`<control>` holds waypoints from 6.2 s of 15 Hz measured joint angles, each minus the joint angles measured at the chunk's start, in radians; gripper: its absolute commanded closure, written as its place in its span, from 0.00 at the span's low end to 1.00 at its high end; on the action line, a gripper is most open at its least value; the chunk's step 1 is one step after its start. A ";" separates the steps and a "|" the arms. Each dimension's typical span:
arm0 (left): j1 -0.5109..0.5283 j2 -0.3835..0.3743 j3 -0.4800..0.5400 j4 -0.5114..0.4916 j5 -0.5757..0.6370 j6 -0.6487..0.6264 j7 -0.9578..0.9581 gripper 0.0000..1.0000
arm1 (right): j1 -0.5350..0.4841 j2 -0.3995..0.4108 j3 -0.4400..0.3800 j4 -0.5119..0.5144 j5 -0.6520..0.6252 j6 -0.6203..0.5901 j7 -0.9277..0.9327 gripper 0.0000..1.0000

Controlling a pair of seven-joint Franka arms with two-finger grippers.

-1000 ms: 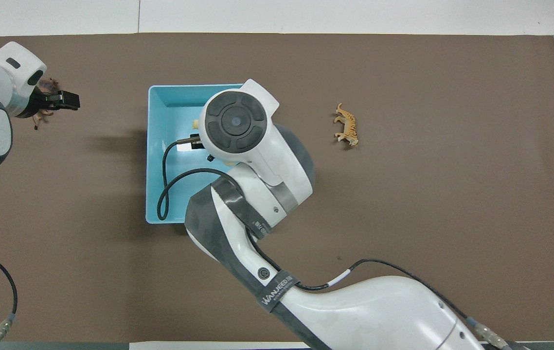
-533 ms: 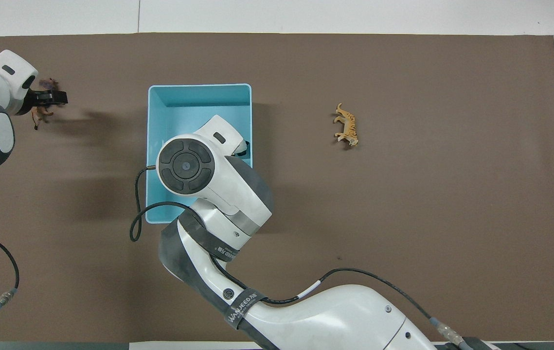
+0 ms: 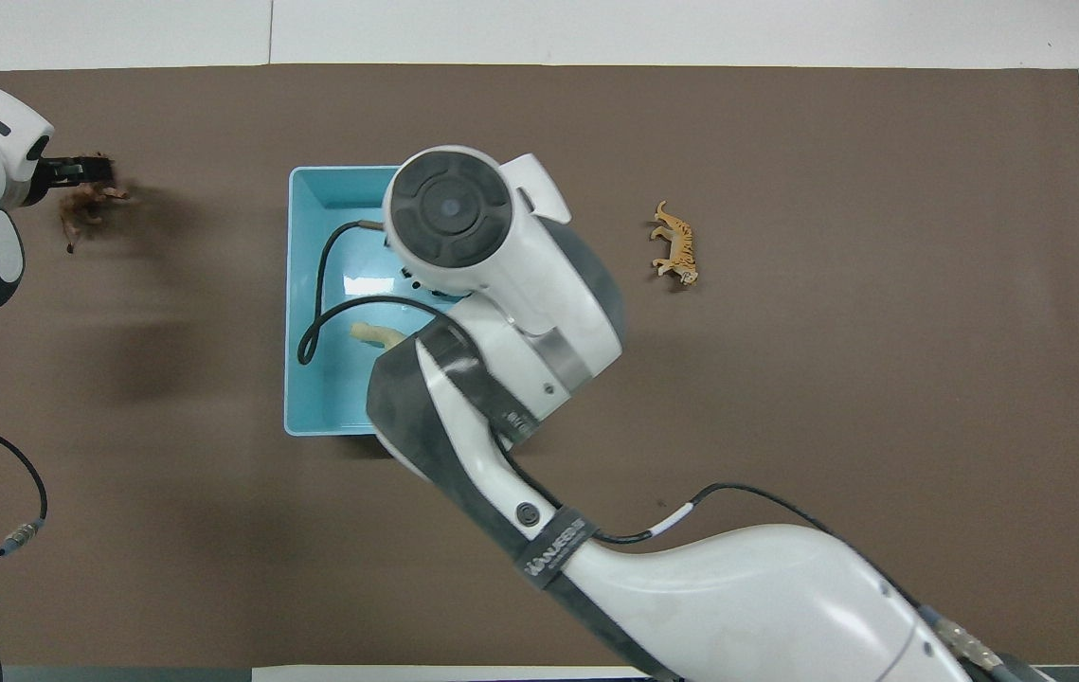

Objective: Put all toys into storage box

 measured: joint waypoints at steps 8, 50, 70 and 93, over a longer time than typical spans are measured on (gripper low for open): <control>-0.001 0.024 -0.012 0.000 -0.005 0.033 0.000 0.07 | -0.249 -0.062 -0.004 -0.203 -0.001 0.076 -0.479 0.00; -0.323 -0.556 -0.001 -0.182 -0.179 -0.845 -0.328 0.00 | -0.292 -0.084 0.008 -0.448 -0.001 0.252 -0.534 1.00; -0.249 -0.663 0.003 -0.181 -0.183 -1.027 -0.013 0.00 | 0.109 0.064 0.034 -0.172 0.061 0.331 -0.022 0.00; -0.259 -0.675 0.010 -0.173 -0.206 -1.025 -0.012 0.00 | -0.594 -0.462 -0.050 -0.437 0.065 -0.201 -0.969 0.00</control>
